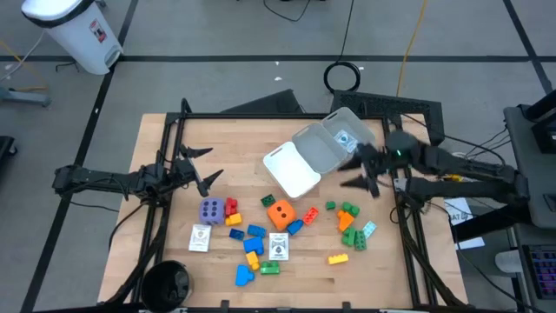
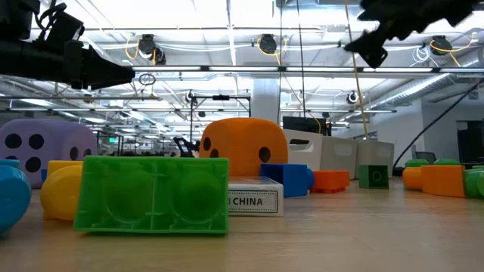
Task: Pick & Place Toys
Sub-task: Put the brown deck of cards into the right grey bin
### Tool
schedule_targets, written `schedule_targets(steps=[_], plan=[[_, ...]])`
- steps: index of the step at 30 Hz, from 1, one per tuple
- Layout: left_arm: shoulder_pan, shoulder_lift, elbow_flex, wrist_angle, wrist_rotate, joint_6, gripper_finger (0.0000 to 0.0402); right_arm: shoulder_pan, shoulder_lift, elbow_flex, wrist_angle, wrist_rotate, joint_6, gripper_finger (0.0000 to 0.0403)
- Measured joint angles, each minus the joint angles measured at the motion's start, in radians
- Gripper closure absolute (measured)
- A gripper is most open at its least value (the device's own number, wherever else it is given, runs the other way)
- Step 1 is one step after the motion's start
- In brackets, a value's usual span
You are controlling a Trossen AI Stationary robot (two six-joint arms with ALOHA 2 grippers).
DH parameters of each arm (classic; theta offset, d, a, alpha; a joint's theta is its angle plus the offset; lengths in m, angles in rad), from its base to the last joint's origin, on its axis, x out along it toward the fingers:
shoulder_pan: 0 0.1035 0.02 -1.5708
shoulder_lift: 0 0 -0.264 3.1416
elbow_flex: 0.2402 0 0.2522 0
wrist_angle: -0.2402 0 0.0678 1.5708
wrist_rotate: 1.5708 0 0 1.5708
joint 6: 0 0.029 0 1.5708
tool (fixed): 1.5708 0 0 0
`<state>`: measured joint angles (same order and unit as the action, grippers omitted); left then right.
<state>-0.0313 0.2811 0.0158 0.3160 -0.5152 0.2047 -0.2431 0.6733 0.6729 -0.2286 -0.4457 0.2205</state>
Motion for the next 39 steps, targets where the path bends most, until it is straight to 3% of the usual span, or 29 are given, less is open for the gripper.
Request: schedule_targets(steps=[6,13,17,21,25,29,32,35,39], plan=[[0.000,0.000,0.000,0.000,0.000,0.000,0.0005,0.192,-0.115,-0.271,0.510,-0.002,0.017,0.0226],[0.000,0.000,0.000,0.010,0.000,0.001,0.0005,0.238,-0.128,-0.462,1.011,-0.001,0.006,0.0285],[0.000,0.000,0.000,0.071,0.025,-0.072,0.0005,0.238,-0.145,-0.480,1.047,-0.002,0.007,0.0308],[-0.001,0.000,0.000,0.134,0.130,-0.366,0.0005,0.238,-0.146,-0.480,1.046,-0.002,0.004,0.0324],[-0.001,0.000,0.000,0.147,0.166,-0.618,0.0005,0.238,-0.146,-0.480,1.031,-0.002,0.006,0.0334],[-0.002,0.001,0.000,0.084,0.214,-0.739,0.0005,0.238,-0.146,-0.480,1.005,-0.002,0.007,0.0341],[-0.009,0.039,0.001,0.036,0.324,-0.962,0.0005,0.238,-0.146,-0.480,1.002,-0.002,0.007,0.0344],[-0.039,0.104,0.086,-0.104,0.475,-1.123,0.0005,0.238,-0.146,-0.480,1.002,-0.002,0.007,0.0344],[-0.122,0.251,0.366,-0.606,0.502,-1.224,0.0005,0.238,-0.146,-0.480,1.002,-0.002,0.005,0.0347]])
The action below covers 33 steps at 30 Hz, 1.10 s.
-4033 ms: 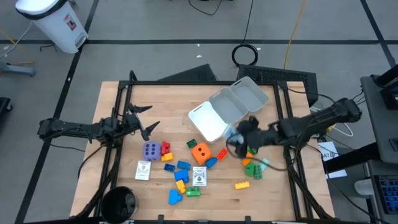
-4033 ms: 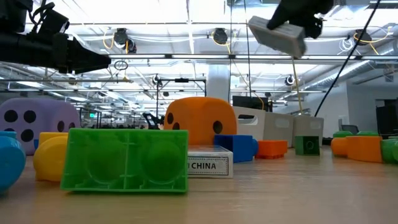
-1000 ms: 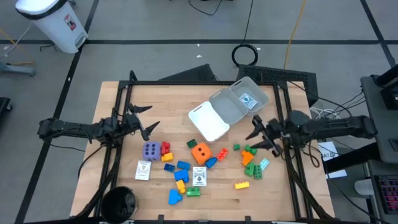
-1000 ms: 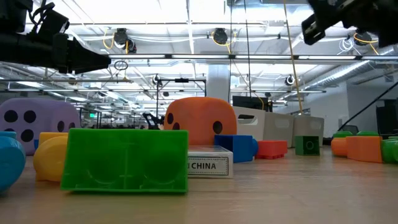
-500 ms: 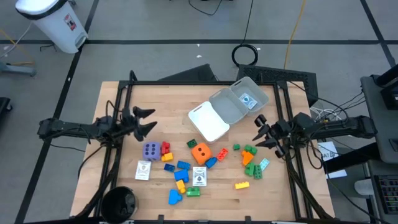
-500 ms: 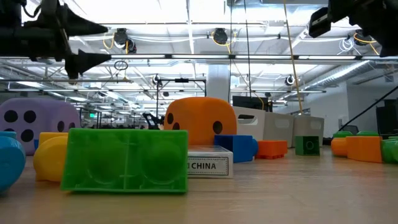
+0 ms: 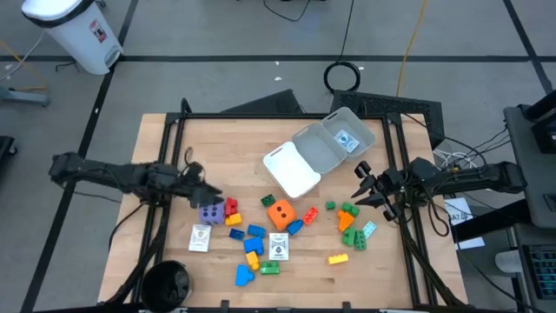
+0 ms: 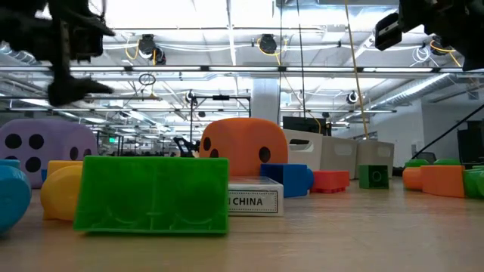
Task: Pick & Place Toys
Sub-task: Put the brown deck of cards into the right grey bin
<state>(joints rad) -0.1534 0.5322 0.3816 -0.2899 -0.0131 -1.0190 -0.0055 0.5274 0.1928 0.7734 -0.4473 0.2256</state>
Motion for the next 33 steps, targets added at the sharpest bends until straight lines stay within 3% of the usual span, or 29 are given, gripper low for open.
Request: schedule_targets(steps=[4,8,10,14,17,22,27,33], plan=[[-0.094,0.206,0.303,-0.425,-0.018,-0.158,0.0005,0.000,0.000,0.000,0.000,0.000,-0.001,0.0349],[-0.213,0.393,0.473,-0.652,-0.019,-0.321,0.0005,0.000,0.000,0.000,-0.005,0.000,0.005,0.0349],[-0.257,0.473,0.486,-0.674,-0.016,-0.355,0.0005,0.000,0.000,0.000,-0.008,0.000,0.006,0.0350],[-0.323,0.618,0.486,-0.681,0.113,-0.444,0.0005,0.000,0.000,0.000,-0.008,0.000,0.006,0.0353],[-0.360,0.720,0.486,-0.693,0.142,-0.523,0.0005,0.000,0.000,0.000,-0.015,-0.001,0.006,0.0354],[-0.418,0.843,0.486,-0.702,0.130,-0.675,0.0005,0.000,0.000,0.000,-0.022,-0.003,0.041,0.0353],[-0.479,0.896,0.485,-0.710,0.008,-0.792,0.0005,0.000,0.000,0.000,-0.022,-0.003,0.050,0.0354],[-0.503,0.930,0.446,-0.661,0.069,-0.842,0.0005,0.000,0.000,0.000,-0.022,-0.003,0.039,0.0353]])
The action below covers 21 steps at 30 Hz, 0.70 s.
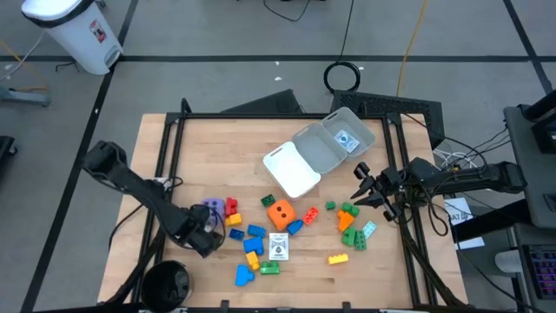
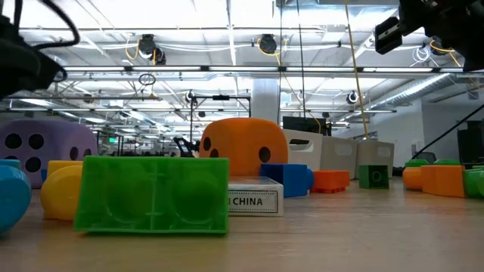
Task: Pick & Place Toys
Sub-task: Put the brown deck of cards into the right grey bin
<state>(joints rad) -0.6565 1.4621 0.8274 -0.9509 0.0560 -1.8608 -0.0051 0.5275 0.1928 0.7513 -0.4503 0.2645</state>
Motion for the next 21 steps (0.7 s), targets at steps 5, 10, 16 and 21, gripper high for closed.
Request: schedule_targets(steps=[5,10,16,21], plan=[[-0.039,0.004,-0.086,0.127,-0.018,-0.104,0.0005,0.000,0.000,0.000,0.000,0.000,-0.007,0.0353],[-0.065,0.002,-0.144,0.237,-0.066,-0.163,0.0005,0.000,0.000,0.000,-0.001,0.000,-0.007,0.0353],[-0.067,0.001,-0.168,0.263,-0.041,-0.119,0.0005,0.000,0.000,0.000,-0.001,0.000,-0.007,0.0353],[-0.054,-0.014,-0.169,0.250,-0.037,-0.088,0.0061,0.000,0.001,0.000,-0.004,0.001,-0.015,0.0353]])
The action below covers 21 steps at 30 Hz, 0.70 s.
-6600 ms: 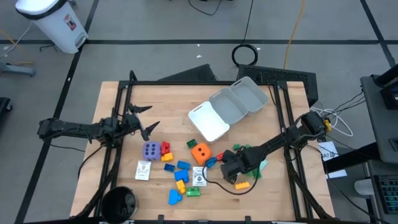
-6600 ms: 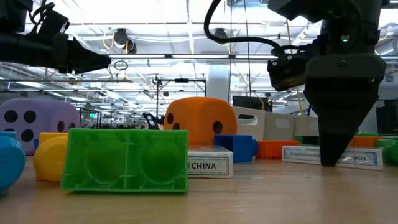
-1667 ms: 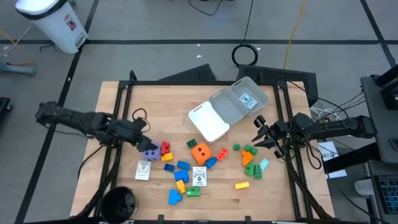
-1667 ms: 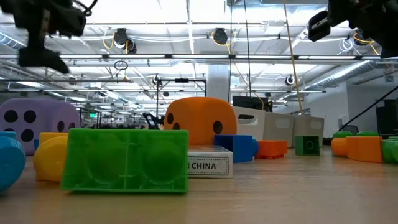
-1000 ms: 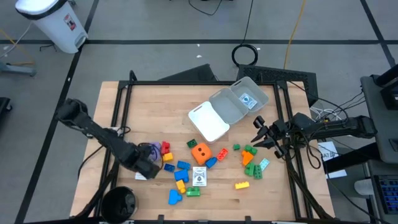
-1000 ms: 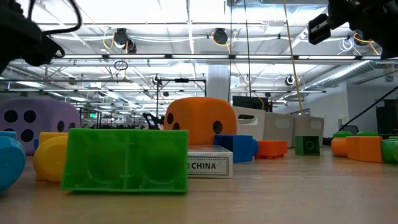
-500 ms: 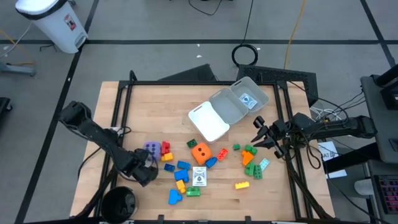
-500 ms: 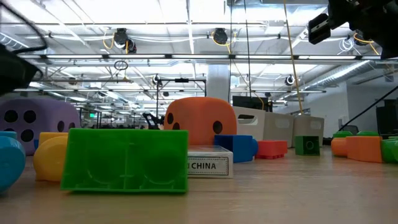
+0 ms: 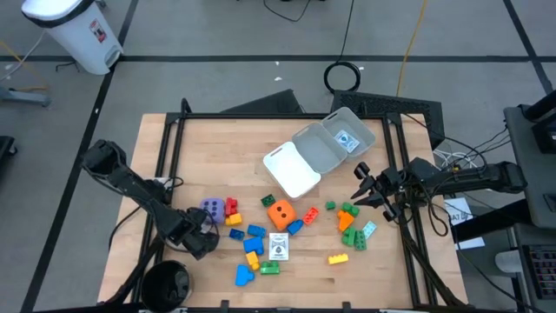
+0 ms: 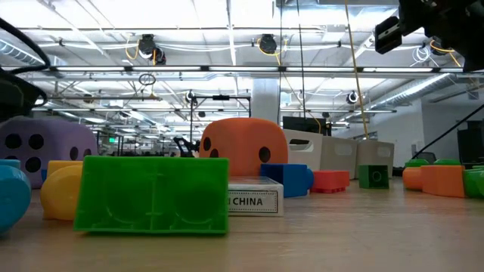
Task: Pick & Place Toys
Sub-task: Put the brown deck of cards into the right grey bin
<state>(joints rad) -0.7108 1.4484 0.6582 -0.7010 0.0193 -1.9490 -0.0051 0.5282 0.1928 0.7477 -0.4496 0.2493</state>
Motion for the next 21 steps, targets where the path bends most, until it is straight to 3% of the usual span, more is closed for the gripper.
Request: schedule_targets(steps=[2,11,17,21], plan=[[0.008,-0.013,0.001,0.000,0.000,0.039,0.0093,0.000,0.000,0.000,-0.004,0.000,-0.002,0.0353],[0.039,-0.170,0.061,0.000,-0.051,0.166,0.0092,0.000,0.002,0.000,-0.031,0.002,-0.003,0.0353],[0.040,-0.301,0.134,0.060,-0.359,0.325,0.0092,0.000,0.004,0.000,-0.032,0.002,-0.003,0.0353],[0.079,-0.344,0.164,0.216,-0.558,0.545,0.0092,0.000,0.005,0.000,-0.034,0.002,-0.005,0.0353]])
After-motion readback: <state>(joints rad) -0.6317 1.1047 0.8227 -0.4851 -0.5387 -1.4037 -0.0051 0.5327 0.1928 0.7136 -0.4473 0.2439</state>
